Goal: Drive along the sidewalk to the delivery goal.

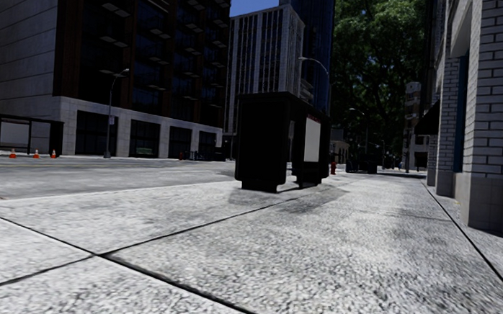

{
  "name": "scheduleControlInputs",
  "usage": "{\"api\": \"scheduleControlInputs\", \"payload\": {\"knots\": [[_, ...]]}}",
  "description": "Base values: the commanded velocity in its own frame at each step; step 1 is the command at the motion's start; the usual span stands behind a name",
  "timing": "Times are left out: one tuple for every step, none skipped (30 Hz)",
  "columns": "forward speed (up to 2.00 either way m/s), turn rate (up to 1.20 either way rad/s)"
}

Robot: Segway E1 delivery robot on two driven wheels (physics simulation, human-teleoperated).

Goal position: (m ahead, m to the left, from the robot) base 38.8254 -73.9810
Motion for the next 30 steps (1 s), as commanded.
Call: {"api": "scheduleControlInputs", "payload": {"knots": [[2.00,0.00],[2.00,0.00],[2.00,0.00],[2.00,0.00],[2.00,0.00],[2.00,0.00],[2.00,0.00],[2.00,0.00],[2.00,-0.04],[2.00,-0.04],[2.00,-0.12],[2.00,-0.16],[2.00,-0.20],[2.00,-0.20],[2.00,-0.27],[2.00,-0.34],[2.00,-0.37],[2.00,-0.37],[2.00,-0.39],[2.00,-0.39],[2.00,-0.41],[2.00,-0.41],[2.00,-0.44],[2.00,-0.47],[2.00,-0.51],[2.00,-0.51],[2.00,-0.52],[2.00,-0.52],[2.00,-0.52],[2.00,-0.52]]}}
